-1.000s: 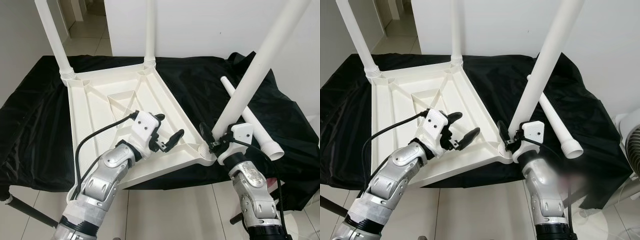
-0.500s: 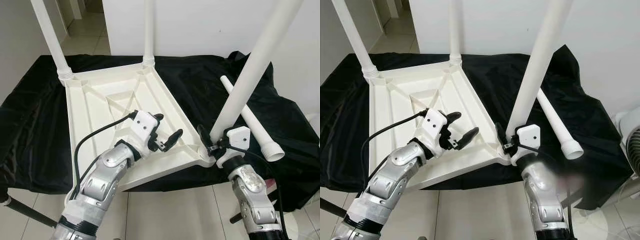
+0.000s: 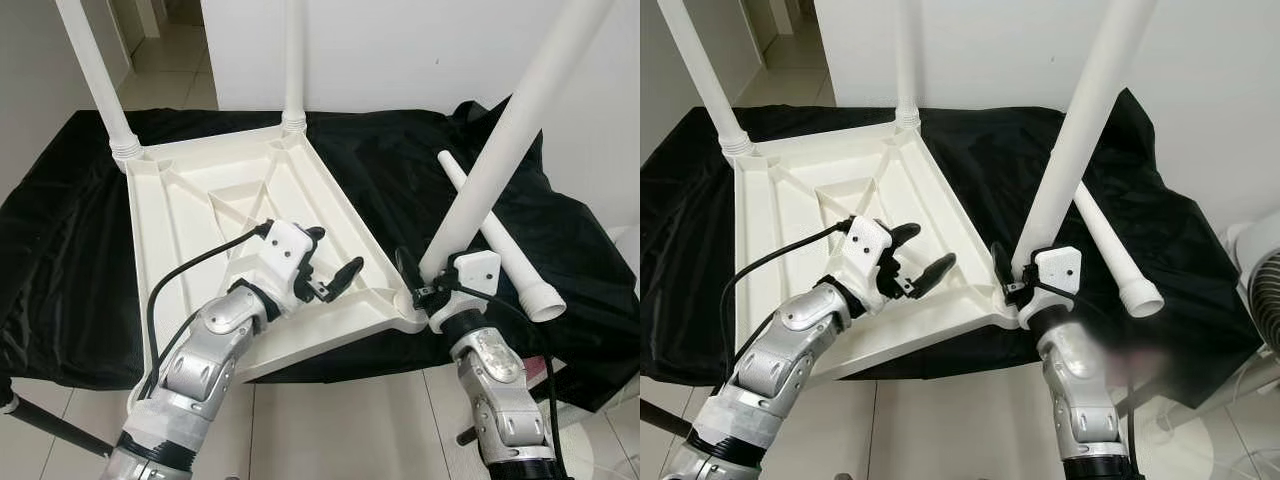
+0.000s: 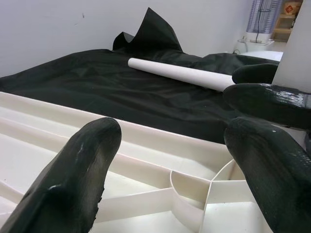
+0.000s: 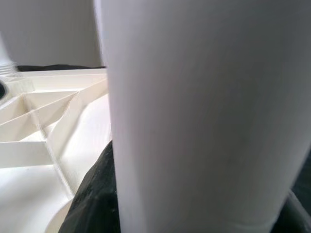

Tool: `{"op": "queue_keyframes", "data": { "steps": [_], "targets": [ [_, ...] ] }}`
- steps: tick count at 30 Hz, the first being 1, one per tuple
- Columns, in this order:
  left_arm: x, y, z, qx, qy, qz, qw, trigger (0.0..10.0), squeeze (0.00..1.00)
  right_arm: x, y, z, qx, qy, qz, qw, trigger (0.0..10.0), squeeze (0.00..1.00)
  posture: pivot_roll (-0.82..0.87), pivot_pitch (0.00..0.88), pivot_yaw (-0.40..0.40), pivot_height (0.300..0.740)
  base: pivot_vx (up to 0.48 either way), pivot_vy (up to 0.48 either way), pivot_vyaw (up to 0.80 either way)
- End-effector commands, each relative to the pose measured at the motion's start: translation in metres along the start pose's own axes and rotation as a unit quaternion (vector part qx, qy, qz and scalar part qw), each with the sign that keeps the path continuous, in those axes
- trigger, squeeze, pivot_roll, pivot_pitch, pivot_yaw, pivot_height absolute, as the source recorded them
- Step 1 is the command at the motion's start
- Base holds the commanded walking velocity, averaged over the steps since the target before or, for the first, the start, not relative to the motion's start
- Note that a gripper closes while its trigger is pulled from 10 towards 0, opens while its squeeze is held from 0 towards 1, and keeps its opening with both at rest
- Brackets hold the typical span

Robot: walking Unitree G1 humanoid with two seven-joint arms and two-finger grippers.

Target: Building children table

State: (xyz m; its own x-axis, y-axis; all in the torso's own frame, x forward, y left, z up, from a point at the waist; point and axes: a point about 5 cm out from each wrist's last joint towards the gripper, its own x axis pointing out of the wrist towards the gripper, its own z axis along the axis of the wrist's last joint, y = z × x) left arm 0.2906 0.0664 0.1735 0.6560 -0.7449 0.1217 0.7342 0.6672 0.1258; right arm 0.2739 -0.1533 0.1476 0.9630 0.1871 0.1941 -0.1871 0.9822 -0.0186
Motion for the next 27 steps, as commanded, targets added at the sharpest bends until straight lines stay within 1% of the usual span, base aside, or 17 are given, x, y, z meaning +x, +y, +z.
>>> {"op": "queue_keyframes", "data": {
  "steps": [1, 2, 7, 8, 11, 13, 15, 20, 23, 24, 25, 26, 27],
  "targets": [
    [0.001, 0.002, 0.004, 0.007, -0.003, -0.002, 1.0, 10.0, 0.0, -0.006, 0.005, -0.022, 0.012, 0.056, -0.051, 0.997, 10.0, 0.0, -0.03, 0.073, -0.003, 0.74, 0.0, 0.0, 0.0],
    [0.001, 0.002, 0.004, 0.007, -0.003, -0.002, 1.0, 10.0, 0.0, -0.006, 0.005, -0.022, 0.012, 0.056, -0.051, 0.997, 10.0, 0.0, -0.03, 0.073, -0.003, 0.74, 0.0, 0.0, 0.0],
    [0.001, 0.002, 0.005, 0.006, -0.005, 0.003, 1.0, 10.0, 0.0, -0.003, 0.015, -0.021, 0.015, 0.055, -0.145, 0.988, 10.0, 0.0, -0.02, 0.078, -0.014, 0.74, 0.0, 0.0, 0.0],
    [0.001, 0.002, 0.005, 0.006, -0.005, 0.003, 1.0, 10.0, 0.0, -0.003, 0.015, -0.021, 0.015, 0.055, -0.145, 0.988, 10.0, 0.0, -0.02, 0.078, -0.014, 0.74, 0.0, 0.0, 0.0],
    [0.001, 0.003, 0.005, 0.006, -0.005, 0.006, 1.0, 10.0, 0.0, -0.002, 0.018, -0.02, 0.016, 0.054, -0.171, 0.984, 10.0, 0.0, -0.02, 0.078, -0.019, 0.74, 0.0, 0.0, 0.0],
    [0.001, 0.004, 0.006, 0.006, -0.006, 0.011, 1.0, 10.0, 0.0, 0.0, 0.025, -0.019, 0.025, 0.053, -0.168, 0.984, 10.0, 0.0, -0.01, 0.082, -0.019, 0.74, 0.0, 0.0, 0.0],
    [0.0, 0.005, 0.006, 0.005, -0.006, 0.012, 1.0, 10.0, 0.0, 0.0, 0.027, -0.019, 0.026, 0.052, -0.169, 0.984, 10.0, 0.0, -0.01, 0.083, -0.018, 0.74, 0.0, 0.0, 0.0],
    [0.0, 0.005, 0.006, 0.007, -0.005, 0.014, 1.0, 10.0, 0.0, 0.001, 0.025, -0.017, 0.028, 0.048, -0.175, 0.983, 10.0, 0.0, -0.01, 0.086, -0.021, 0.74, 0.0, 0.0, 0.0],
    [0.0, 0.006, 0.006, 0.006, -0.005, 0.016, 1.0, 10.0, 0.0, 0.003, 0.025, -0.013, 0.029, 0.034, -0.174, 0.984, 10.0, 0.0, -0.01, 0.087, -0.017, 0.74, 0.0, 0.0, 0.0],
    [0.0, 0.007, 0.007, 0.006, -0.005, 0.017, 1.0, 10.0, 0.0, 0.003, 0.025, -0.012, 0.034, 0.028, -0.17, 0.984, 10.0, 0.46, -0.01, 0.087, -0.017, 0.74, 0.0, 0.0, 0.0],
    [0.0, 0.007, 0.007, 0.005, -0.005, 0.017, 1.0, 10.0, 0.0, 0.004, 0.025, -0.011, 0.037, 0.023, -0.167, 0.985, 10.0, 0.46, -0.01, 0.087, -0.017, 0.74, 0.0, 0.0, 0.0],
    [0.0, 0.007, 0.007, 0.006, -0.006, 0.017, 1.0, 10.0, 0.0, 0.004, 0.022, -0.008, 0.042, 0.011, -0.169, 0.985, 10.0, 1.0, -0.01, 0.087, -0.016, 0.74, 0.0, 0.0, 0.0],
    [0.0, 0.007, 0.007, 0.006, -0.006, 0.017, 1.0, 10.0, 0.0, 0.004, 0.022, -0.008, 0.042, 0.011, -0.169, 0.985, 10.0, 1.0, -0.01, 0.087, -0.016, 0.74, 0.0, 0.0, 0.0]
  ]
}}
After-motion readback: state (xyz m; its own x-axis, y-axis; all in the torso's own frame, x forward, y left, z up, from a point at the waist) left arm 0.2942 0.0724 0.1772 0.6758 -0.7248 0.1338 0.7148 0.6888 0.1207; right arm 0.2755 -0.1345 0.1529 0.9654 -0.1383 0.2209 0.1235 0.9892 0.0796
